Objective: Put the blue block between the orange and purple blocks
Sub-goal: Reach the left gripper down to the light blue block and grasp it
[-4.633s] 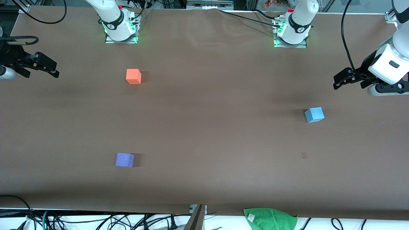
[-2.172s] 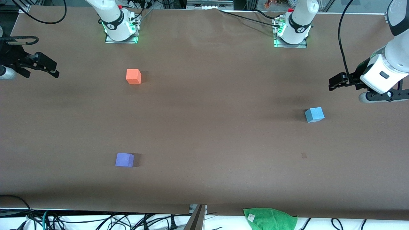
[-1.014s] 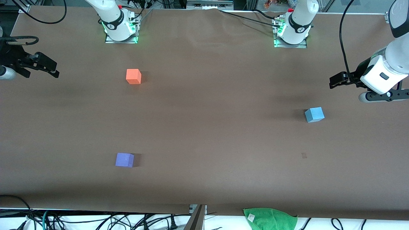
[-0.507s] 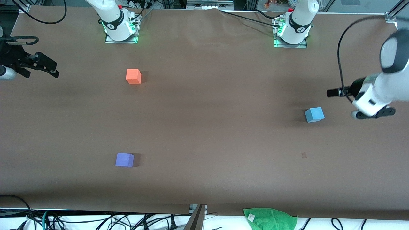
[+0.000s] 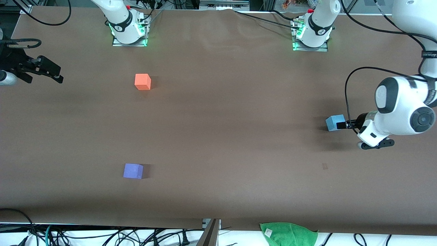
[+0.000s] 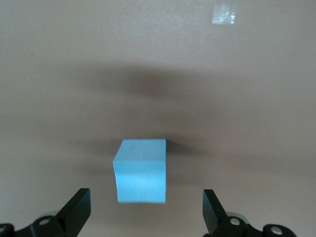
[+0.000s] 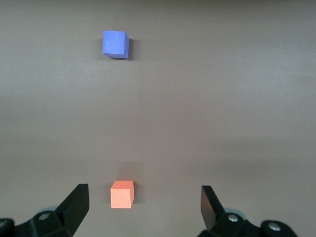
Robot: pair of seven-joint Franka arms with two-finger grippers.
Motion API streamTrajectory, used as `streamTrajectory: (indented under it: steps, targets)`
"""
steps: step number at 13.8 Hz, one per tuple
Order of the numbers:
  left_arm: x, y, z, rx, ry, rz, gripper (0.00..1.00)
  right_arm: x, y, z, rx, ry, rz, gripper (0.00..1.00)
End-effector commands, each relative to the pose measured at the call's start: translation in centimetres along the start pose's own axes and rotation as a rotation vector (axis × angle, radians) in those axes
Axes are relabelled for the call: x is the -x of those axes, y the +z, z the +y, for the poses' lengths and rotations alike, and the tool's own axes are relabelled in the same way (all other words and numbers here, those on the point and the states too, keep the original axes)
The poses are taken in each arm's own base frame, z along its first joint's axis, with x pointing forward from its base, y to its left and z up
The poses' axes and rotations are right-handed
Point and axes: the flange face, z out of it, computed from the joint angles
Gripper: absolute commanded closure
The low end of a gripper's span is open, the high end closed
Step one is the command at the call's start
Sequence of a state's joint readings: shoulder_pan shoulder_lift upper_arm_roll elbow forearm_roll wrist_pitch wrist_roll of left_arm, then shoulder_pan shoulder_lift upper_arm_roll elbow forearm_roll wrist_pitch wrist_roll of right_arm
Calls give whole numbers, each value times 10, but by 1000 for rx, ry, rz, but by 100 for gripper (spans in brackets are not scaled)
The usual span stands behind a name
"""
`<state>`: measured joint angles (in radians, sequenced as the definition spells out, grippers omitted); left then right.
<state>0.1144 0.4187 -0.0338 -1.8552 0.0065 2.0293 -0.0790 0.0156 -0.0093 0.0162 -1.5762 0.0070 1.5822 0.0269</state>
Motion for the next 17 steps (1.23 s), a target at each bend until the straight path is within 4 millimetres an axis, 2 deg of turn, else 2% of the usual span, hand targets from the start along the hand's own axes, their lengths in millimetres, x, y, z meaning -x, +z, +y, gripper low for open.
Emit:
streamTrajectory:
  steps: [1,5,7,8,9,10,12,13,14,15,17]
  targets:
    - [19,26,-7,-19,40,40,3,-1,-4,2,9,-7,-3,0]
    - [28,82,-7,-34,72,141,3,-1,-4,4,9,-1,-1,0]
    - [32,99,-7,-40,85,156,4,-1,-4,3,9,-1,-1,0]
    - [34,104,-7,-40,84,147,18,-1,-4,3,7,-1,-1,0]
    - [34,105,-7,-40,84,143,56,-1,-4,4,7,2,-1,0]
    - [34,103,-6,-41,85,140,70,-1,-4,2,5,2,-1,0]
    - [34,96,-5,-42,82,132,74,-1,-5,1,7,0,3,0]
    - [34,86,-3,-43,86,141,74,-2,-4,2,7,2,0,0]
    - [31,68,2,-45,90,155,73,-1,-4,2,7,2,-1,0]
    - [25,42,9,-54,101,150,73,-2,-4,2,7,2,2,0]
    - [12,-19,51,-60,147,97,73,-2,-5,1,5,2,6,0]
